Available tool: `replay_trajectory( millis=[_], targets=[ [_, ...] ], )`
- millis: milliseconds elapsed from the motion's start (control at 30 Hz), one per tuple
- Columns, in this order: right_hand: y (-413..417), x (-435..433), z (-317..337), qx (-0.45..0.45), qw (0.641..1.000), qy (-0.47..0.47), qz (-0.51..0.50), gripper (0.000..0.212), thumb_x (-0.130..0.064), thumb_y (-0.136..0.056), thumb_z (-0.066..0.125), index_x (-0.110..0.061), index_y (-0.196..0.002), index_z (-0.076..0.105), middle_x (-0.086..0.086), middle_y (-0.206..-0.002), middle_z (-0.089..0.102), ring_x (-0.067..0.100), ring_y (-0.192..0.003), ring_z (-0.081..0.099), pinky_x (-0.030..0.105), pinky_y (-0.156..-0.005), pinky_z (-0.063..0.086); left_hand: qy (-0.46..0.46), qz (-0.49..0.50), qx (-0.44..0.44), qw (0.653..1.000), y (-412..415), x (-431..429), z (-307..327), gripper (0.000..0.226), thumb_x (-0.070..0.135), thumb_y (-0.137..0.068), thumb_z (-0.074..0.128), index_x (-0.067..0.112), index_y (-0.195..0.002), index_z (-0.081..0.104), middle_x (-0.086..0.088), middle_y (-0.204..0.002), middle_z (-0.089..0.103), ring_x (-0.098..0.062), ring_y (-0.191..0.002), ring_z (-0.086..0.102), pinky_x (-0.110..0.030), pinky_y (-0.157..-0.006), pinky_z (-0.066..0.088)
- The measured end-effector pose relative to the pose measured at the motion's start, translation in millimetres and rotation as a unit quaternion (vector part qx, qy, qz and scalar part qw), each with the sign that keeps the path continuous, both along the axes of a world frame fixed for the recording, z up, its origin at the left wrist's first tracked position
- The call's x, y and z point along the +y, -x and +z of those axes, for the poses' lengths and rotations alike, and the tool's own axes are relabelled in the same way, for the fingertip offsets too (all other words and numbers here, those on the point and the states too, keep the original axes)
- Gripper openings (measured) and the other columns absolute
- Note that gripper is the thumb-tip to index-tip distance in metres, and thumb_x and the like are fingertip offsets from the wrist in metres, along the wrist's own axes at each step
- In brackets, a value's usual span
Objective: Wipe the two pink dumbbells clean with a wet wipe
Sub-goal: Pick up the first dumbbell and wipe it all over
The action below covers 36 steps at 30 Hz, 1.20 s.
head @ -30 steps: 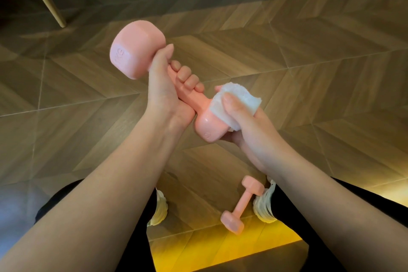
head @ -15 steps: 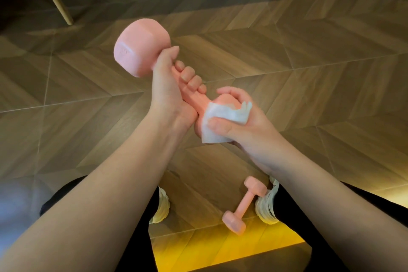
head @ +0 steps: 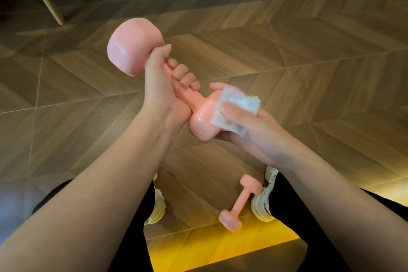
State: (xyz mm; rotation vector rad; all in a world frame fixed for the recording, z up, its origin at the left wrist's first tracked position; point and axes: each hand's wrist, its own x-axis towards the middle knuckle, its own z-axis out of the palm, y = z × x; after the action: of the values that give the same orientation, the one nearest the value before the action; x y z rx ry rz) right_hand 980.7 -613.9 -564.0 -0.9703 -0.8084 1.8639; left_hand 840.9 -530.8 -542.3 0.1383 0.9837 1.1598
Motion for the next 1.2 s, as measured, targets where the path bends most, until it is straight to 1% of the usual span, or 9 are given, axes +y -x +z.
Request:
replay_trajectory(
  millis=[167, 333, 433, 500, 600, 700, 833, 1033, 1200],
  targets=[
    [7, 0, -3, -0.066, 0.998, -0.022, 0.002, 0.048, -0.016, -0.077, 0.068, -0.032, -0.120, 0.054, -0.002, -0.108, 0.053, 0.010, -0.092, 0.058, 0.027, -0.079, 0.054, -0.005, -0.001, 0.009, 1.000, 4, -2, 0, 0.040, 0.031, -0.093, 0.056, 0.021, -0.059, 0.037, 0.007, -0.048, 0.027, -0.012, -0.039, 0.027, -0.022, -0.042, 0.032],
    [24, 0, -8, -0.143, 0.984, 0.018, -0.101, 0.041, -0.030, -0.070, 0.076, -0.027, -0.107, 0.057, 0.002, -0.103, 0.067, 0.018, -0.092, 0.066, 0.051, -0.087, 0.055, -0.019, -0.031, 0.018, 0.999, -4, -7, -1, 0.042, 0.030, -0.094, 0.055, 0.022, -0.059, 0.033, 0.006, -0.047, 0.026, -0.011, -0.041, 0.025, -0.022, -0.042, 0.030],
    [23, 1, -5, -0.151, 0.978, 0.043, -0.134, 0.039, -0.039, -0.082, 0.066, -0.018, -0.115, 0.061, 0.008, -0.104, 0.071, 0.019, -0.094, 0.066, 0.052, -0.093, 0.053, -0.018, -0.039, 0.017, 0.999, -10, -6, 0, 0.041, 0.029, -0.094, 0.054, 0.022, -0.060, 0.033, 0.006, -0.048, 0.025, -0.012, -0.041, 0.025, -0.022, -0.043, 0.029],
    [19, 2, -4, -0.124, 0.980, 0.050, -0.147, 0.018, -0.034, -0.096, 0.055, -0.022, -0.104, 0.066, 0.004, -0.096, 0.070, 0.018, -0.091, 0.066, 0.051, -0.085, 0.057, -0.018, -0.037, 0.023, 0.999, -10, -5, 0, 0.040, 0.030, -0.093, 0.055, 0.022, -0.060, 0.034, 0.006, -0.048, 0.026, -0.013, -0.040, 0.025, -0.023, -0.044, 0.030],
    [11, 2, -4, -0.058, 0.988, 0.059, -0.128, 0.027, -0.025, -0.104, 0.041, -0.024, -0.101, 0.068, 0.004, -0.096, 0.066, 0.019, -0.090, 0.063, 0.042, -0.065, 0.060, -0.015, -0.031, 0.026, 0.999, -8, -3, 0, 0.039, 0.030, -0.093, 0.055, 0.022, -0.060, 0.035, 0.006, -0.048, 0.026, -0.012, -0.040, 0.026, -0.022, -0.043, 0.030],
    [5, 2, -2, 0.009, 0.997, 0.041, -0.058, 0.025, -0.025, -0.098, 0.045, -0.021, -0.116, 0.062, 0.009, -0.111, 0.059, 0.026, -0.103, 0.056, 0.047, -0.079, 0.059, -0.007, -0.015, 0.011, 1.000, -2, -1, 1, 0.039, 0.030, -0.093, 0.056, 0.021, -0.060, 0.037, 0.007, -0.047, 0.027, -0.012, -0.038, 0.027, -0.022, -0.042, 0.031],
    [2, 4, 1, 0.059, 0.998, 0.025, 0.010, 0.040, -0.021, -0.091, 0.049, -0.018, -0.130, 0.052, 0.009, -0.113, 0.056, 0.018, -0.094, 0.059, 0.051, -0.093, 0.050, -0.004, -0.008, -0.001, 1.000, 8, 1, 2, 0.039, 0.031, -0.092, 0.056, 0.021, -0.059, 0.037, 0.008, -0.048, 0.026, -0.012, -0.039, 0.026, -0.023, -0.043, 0.030],
    [11, 3, -2, 0.028, 0.999, 0.032, -0.029, 0.037, -0.014, -0.079, 0.062, -0.019, -0.116, 0.056, 0.001, -0.097, 0.063, 0.016, -0.087, 0.064, 0.038, -0.076, 0.057, -0.034, -0.043, 0.014, 0.998, 9, -2, 3, 0.041, 0.031, -0.093, 0.052, 0.022, -0.058, 0.034, 0.007, -0.048, 0.024, -0.013, -0.040, 0.025, -0.023, -0.042, 0.030],
    [18, 3, -4, -0.007, 0.991, 0.074, -0.110, 0.040, -0.029, -0.079, 0.072, -0.015, -0.115, 0.061, 0.004, -0.098, 0.070, 0.016, -0.089, 0.068, 0.037, -0.074, 0.059, -0.067, -0.084, 0.021, 0.994, -1, -6, 5, 0.042, 0.029, -0.094, 0.051, 0.022, -0.057, 0.033, 0.006, -0.046, 0.023, -0.013, -0.041, 0.023, -0.025, -0.045, 0.028]
  ],
)
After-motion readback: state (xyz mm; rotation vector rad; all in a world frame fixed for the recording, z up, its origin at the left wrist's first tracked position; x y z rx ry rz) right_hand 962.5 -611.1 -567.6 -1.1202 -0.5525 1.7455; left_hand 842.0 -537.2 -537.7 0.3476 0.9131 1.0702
